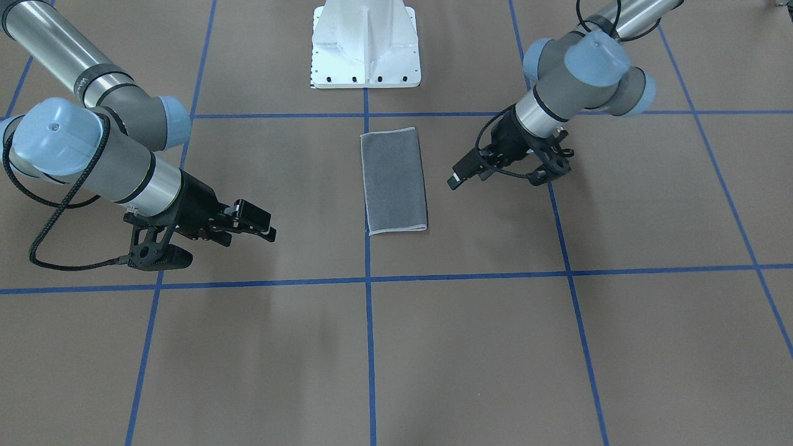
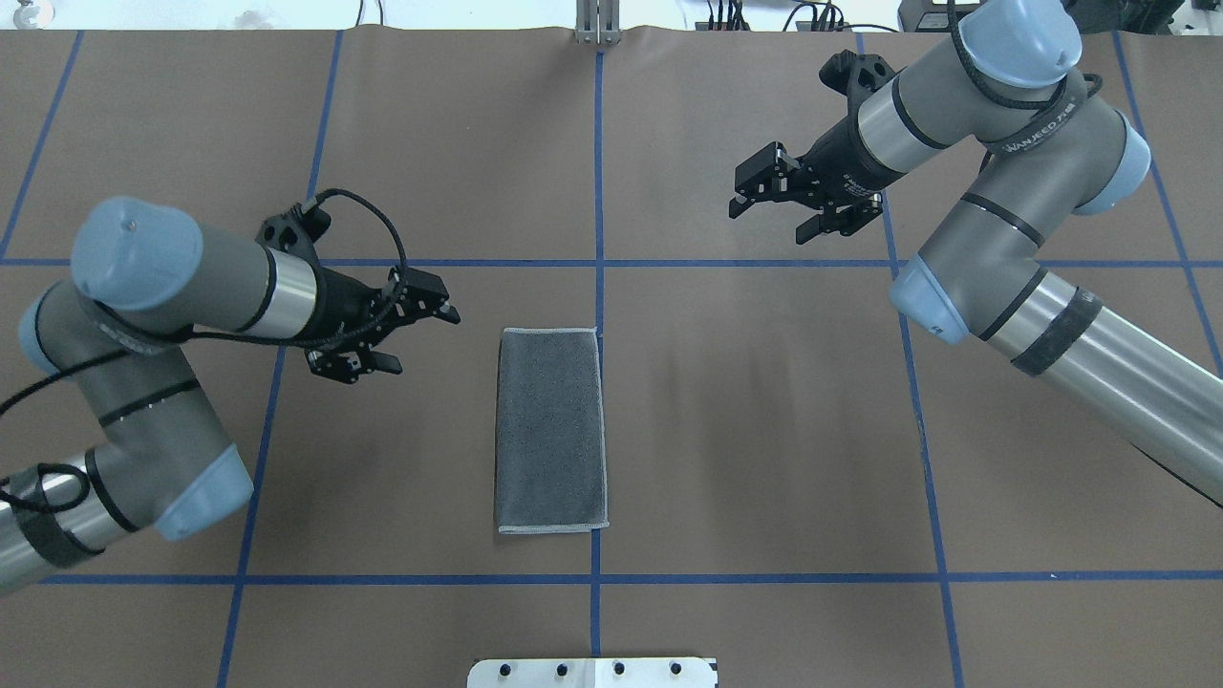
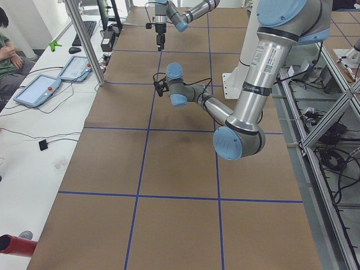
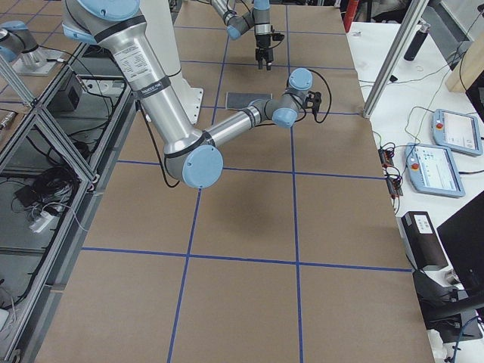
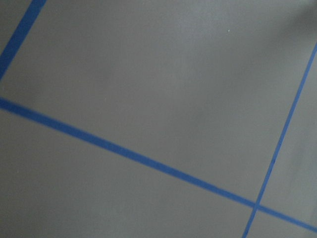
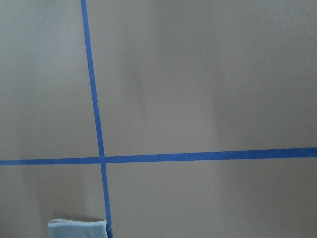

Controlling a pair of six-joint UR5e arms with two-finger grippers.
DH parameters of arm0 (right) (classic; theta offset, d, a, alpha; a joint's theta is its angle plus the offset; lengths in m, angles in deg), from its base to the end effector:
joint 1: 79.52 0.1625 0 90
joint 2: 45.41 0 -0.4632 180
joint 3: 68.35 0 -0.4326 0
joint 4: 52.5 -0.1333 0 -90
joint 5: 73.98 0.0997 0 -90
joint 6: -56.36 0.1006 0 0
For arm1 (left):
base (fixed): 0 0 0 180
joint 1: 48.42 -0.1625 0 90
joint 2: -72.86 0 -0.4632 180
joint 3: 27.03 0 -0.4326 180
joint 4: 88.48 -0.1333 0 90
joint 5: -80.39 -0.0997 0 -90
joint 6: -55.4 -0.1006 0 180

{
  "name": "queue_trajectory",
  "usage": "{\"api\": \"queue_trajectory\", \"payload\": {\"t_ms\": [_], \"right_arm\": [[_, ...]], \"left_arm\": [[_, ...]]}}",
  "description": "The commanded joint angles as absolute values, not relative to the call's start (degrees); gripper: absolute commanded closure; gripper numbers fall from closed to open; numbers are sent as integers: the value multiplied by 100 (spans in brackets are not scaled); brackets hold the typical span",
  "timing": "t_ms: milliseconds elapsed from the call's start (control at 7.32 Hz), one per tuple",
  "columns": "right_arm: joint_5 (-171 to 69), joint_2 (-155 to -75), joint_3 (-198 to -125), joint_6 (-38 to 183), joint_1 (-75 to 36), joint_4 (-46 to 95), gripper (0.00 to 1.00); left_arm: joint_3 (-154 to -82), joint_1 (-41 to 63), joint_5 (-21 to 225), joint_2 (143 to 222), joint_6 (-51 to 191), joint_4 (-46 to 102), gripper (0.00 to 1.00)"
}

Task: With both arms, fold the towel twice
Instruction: 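Withdraw the right gripper while the left gripper moves toward the towel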

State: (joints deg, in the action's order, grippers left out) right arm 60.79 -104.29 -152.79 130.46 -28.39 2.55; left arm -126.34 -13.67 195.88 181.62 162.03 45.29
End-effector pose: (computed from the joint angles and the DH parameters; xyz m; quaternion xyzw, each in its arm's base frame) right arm -0.4163 -0.6160 0.3208 -0.0170 -0.5701 0.0588 0.8193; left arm 0.4812 -0.4433 0.3311 -0.0863 0.5932 -0.2258 0.7679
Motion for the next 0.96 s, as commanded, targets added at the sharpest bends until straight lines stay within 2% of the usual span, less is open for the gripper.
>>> {"api": "queue_trajectory", "payload": {"t_ms": [0,273,820], "right_arm": [[6032,-10421,-15246,13036,-2836,243,0],[6041,-10421,-15246,13045,-2836,243,0],[6041,-10430,-15246,13045,-2854,243,0]], "left_arm": [[-12907,-2394,18617,17983,16472,4520,1],[-12907,-2906,18140,17983,16578,4520,1],[-12898,-3285,17927,18044,16675,4512,1]]}}
